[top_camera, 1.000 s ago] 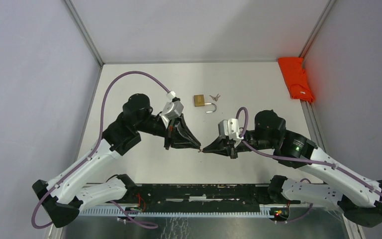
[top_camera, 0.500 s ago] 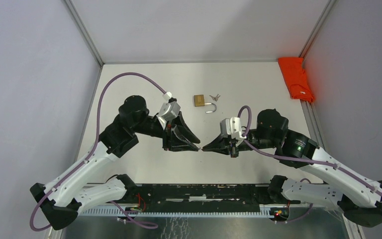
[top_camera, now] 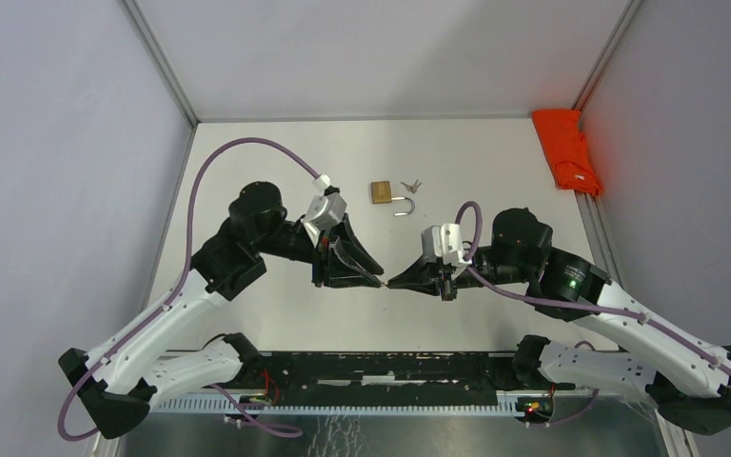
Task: Unlock with the key
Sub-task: Pick up the key from the center of the board.
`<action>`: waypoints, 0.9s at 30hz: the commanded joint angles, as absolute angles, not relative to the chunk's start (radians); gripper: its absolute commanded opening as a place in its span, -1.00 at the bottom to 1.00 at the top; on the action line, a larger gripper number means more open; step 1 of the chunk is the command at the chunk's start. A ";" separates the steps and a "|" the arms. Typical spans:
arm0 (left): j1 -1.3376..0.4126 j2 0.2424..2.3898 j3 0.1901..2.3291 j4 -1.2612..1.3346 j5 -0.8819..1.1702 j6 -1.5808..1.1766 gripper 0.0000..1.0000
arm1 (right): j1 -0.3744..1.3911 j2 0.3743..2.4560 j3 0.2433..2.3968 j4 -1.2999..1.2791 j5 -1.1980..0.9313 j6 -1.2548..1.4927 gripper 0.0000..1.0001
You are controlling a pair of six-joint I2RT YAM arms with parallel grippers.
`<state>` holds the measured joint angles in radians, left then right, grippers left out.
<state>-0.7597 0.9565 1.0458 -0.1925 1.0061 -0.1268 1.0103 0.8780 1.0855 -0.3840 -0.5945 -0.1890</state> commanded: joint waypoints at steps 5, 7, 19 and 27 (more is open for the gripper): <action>-0.762 0.974 1.060 -0.198 1.048 -0.132 -0.42 | 1.009 0.859 1.168 -0.367 -0.598 -0.200 -1.00; -0.762 0.974 1.060 -0.201 1.042 -0.129 -0.42 | 1.009 0.855 1.172 -0.371 -0.598 -0.202 -1.00; -0.762 0.985 1.082 -0.210 1.021 -0.125 -0.22 | 1.009 0.842 1.174 -0.379 -0.623 -0.201 -1.00; -0.762 0.980 1.098 -0.227 1.011 -0.104 -0.18 | 1.009 0.825 1.165 -0.370 -0.615 -0.189 -1.00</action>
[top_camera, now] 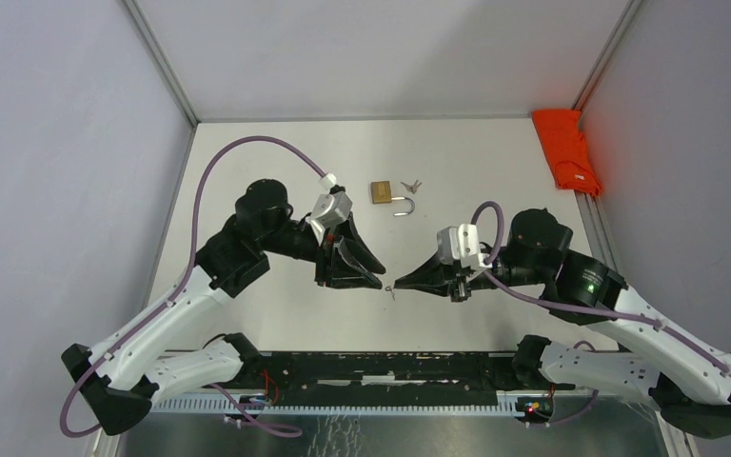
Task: Unlock with the key
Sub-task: Pick up the key from the center of the board.
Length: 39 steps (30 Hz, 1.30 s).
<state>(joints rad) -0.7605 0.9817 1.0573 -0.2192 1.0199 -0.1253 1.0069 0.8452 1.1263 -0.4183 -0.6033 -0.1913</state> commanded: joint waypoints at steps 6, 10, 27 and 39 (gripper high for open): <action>-0.762 0.996 1.069 -0.156 1.063 -0.143 -0.20 | 1.009 0.823 1.177 -0.345 -0.621 -0.192 -1.00; -0.764 0.995 1.063 -0.111 1.126 -0.155 -0.21 | 1.009 0.837 1.182 -0.337 -0.630 -0.200 -1.00; -0.782 0.976 1.064 -0.098 1.218 -0.140 -0.21 | 1.009 0.921 1.264 -0.312 -0.687 -0.233 -1.00; -0.786 0.953 1.063 -0.098 1.219 -0.135 -0.53 | 1.009 0.926 1.247 -0.289 -0.689 -0.228 -1.00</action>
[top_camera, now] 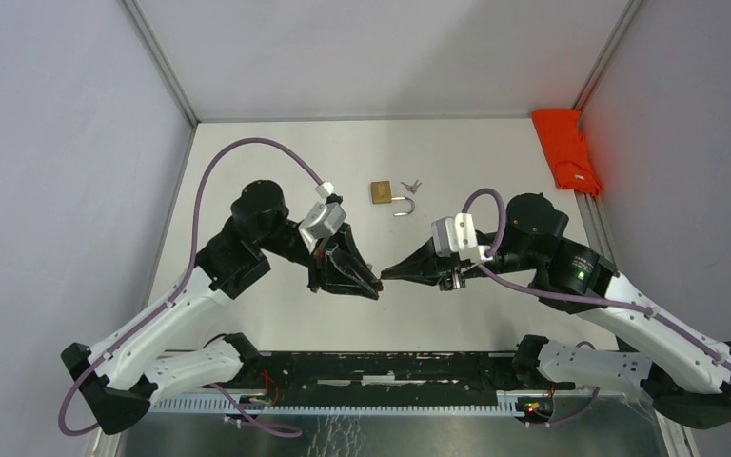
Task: Unlock with the key
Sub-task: Pick up the key from the center of the board.
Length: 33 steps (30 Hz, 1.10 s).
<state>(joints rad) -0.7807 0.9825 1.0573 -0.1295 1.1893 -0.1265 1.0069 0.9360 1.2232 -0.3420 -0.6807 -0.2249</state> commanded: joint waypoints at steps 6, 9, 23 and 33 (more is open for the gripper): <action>-0.787 0.945 1.064 -0.098 1.196 -0.140 -0.96 | 1.009 0.922 1.249 -0.303 -0.677 -0.232 -1.00; -0.787 0.934 1.069 -0.103 1.173 -0.140 -0.96 | 1.009 0.905 1.229 -0.309 -0.664 -0.227 -1.00; -0.787 0.931 1.111 -0.178 1.102 -0.102 -0.96 | 1.009 0.812 1.146 -0.335 -0.604 -0.202 -1.00; -0.787 0.932 1.117 -0.182 1.089 -0.104 -0.96 | 1.009 0.787 1.080 -0.323 -0.601 -0.180 -1.00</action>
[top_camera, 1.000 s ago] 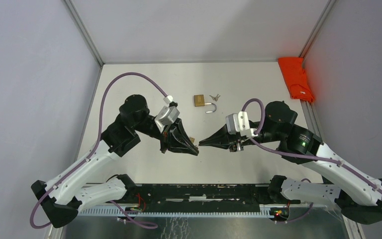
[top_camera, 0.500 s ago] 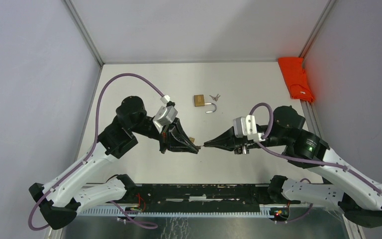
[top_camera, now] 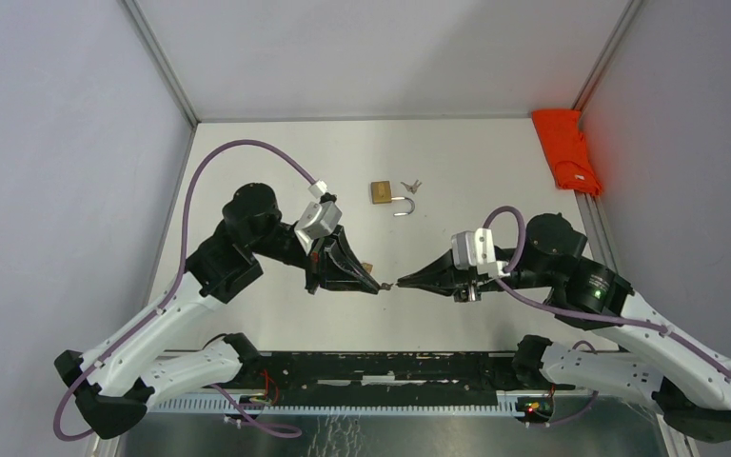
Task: Unlock with the key
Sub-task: Pick up the key from the center of the board.
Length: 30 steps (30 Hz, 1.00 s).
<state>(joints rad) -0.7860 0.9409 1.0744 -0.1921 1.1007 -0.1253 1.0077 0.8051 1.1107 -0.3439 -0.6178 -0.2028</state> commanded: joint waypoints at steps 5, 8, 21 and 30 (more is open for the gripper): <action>-0.787 0.937 1.125 -0.201 1.076 -0.094 -0.96 | 1.009 0.786 1.069 -0.321 -0.592 -0.172 -1.00; -0.787 0.945 1.158 -0.271 1.042 -0.058 -0.96 | 1.009 0.791 1.072 -0.321 -0.558 -0.164 -0.70; -0.787 0.993 1.278 -0.611 0.716 0.044 -0.96 | 1.009 0.787 1.109 -0.282 -0.307 -0.137 -0.12; -0.787 1.009 1.276 -0.670 0.676 0.052 -0.96 | 1.009 0.904 1.148 -0.248 -0.345 -0.147 -0.43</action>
